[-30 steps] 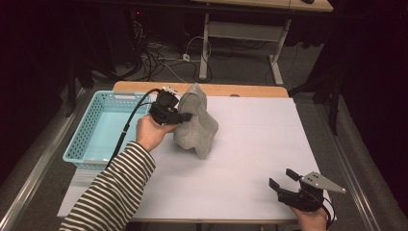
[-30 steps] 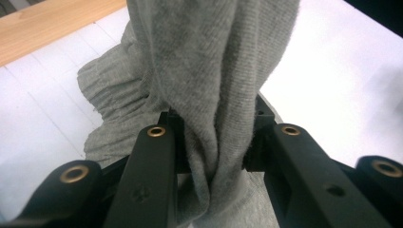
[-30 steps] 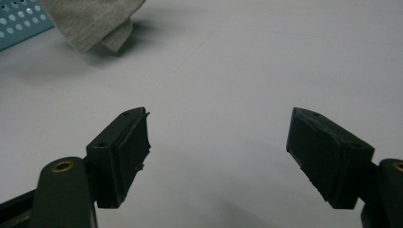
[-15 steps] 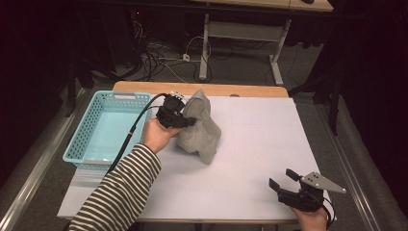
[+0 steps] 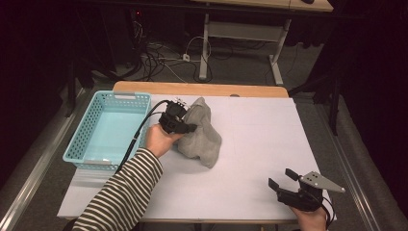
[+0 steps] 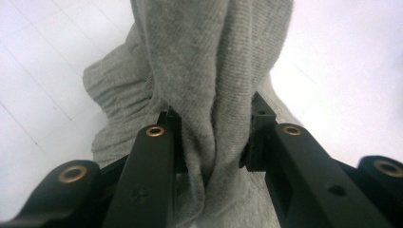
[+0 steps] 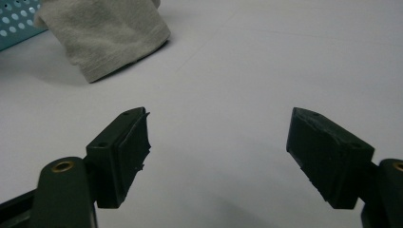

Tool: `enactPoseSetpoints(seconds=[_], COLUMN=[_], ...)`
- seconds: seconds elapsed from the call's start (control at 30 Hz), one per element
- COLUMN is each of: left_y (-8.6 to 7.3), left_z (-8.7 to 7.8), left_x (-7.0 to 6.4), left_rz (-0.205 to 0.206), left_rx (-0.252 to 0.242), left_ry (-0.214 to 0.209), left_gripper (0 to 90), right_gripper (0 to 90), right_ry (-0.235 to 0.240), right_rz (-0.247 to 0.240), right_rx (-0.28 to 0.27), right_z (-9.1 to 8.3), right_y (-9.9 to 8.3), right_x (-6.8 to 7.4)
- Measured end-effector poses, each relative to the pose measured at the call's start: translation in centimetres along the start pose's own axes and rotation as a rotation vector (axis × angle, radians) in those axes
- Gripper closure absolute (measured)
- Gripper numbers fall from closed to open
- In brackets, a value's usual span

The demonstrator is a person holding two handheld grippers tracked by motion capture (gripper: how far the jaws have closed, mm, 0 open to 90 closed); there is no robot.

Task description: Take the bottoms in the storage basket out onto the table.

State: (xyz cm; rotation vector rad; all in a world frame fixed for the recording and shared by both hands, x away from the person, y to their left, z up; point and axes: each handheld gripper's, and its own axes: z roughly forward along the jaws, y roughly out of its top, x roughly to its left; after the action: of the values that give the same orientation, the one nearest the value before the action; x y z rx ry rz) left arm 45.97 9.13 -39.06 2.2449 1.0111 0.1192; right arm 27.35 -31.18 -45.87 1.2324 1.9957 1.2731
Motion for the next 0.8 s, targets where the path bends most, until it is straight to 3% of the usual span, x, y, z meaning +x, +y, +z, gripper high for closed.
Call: enactPoseSetpoints(seconds=[0.23,0.5,0.8], left_y=[-0.2,-0.1,-0.3], left_z=[0.1,-0.6,-2.0], left_x=[-0.2,-0.2,-0.1], left_rz=[0.014,-0.004,-0.013], left_rx=[-0.006,-0.036,-0.045], left_ry=[0.011,0.026,0.026], left_gripper=[63.0,45.7,39.6], right_gripper=[22.5,22.5,22.5], right_ry=[0.001,0.002,0.003], right_rz=[0.005,0.002,-0.002], right_rx=[0.001,-0.003,-0.001], right_z=[0.0,-0.1,0.1], right_y=[0.0,0.0,0.1], right_x=[0.0,0.0,0.0])
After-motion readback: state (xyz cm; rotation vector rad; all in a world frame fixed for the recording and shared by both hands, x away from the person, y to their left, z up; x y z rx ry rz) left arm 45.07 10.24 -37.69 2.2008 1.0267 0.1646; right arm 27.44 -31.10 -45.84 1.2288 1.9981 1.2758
